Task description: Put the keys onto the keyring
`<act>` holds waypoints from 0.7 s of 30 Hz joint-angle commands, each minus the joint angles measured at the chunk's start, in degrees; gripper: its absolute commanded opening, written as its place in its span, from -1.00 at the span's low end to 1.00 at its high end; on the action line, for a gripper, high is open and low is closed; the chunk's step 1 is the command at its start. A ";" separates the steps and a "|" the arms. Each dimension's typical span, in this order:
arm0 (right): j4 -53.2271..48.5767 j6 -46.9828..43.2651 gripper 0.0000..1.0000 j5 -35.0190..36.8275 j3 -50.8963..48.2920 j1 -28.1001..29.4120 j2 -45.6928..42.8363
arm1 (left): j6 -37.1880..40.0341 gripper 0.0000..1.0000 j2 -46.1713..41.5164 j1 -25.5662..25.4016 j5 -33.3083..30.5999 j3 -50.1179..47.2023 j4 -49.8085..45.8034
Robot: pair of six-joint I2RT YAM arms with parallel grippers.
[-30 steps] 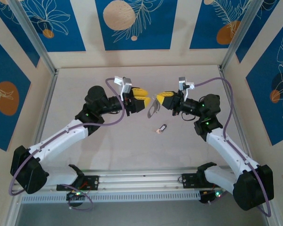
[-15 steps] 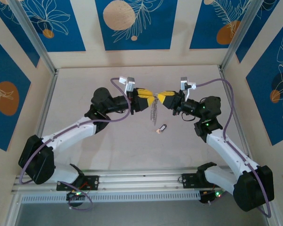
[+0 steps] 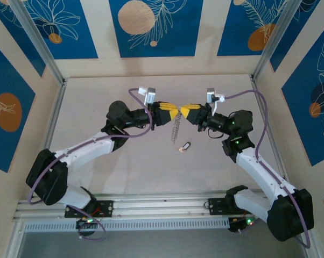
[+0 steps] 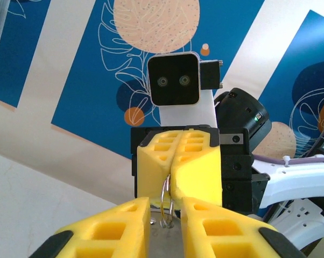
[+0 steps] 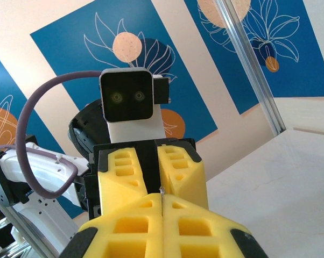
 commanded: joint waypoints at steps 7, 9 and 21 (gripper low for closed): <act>2.48 0.35 -1.00 1.43 -0.34 0.03 -0.34 | -2.06 -0.78 1.22 0.07 2.70 1.24 5.54; 2.51 0.35 -1.00 1.40 -0.33 0.07 -0.30 | -2.26 -0.83 1.26 0.05 2.58 1.11 6.08; 2.50 0.36 -1.00 1.32 -0.46 0.13 -0.31 | -3.68 -0.80 2.05 -0.33 2.77 1.95 8.69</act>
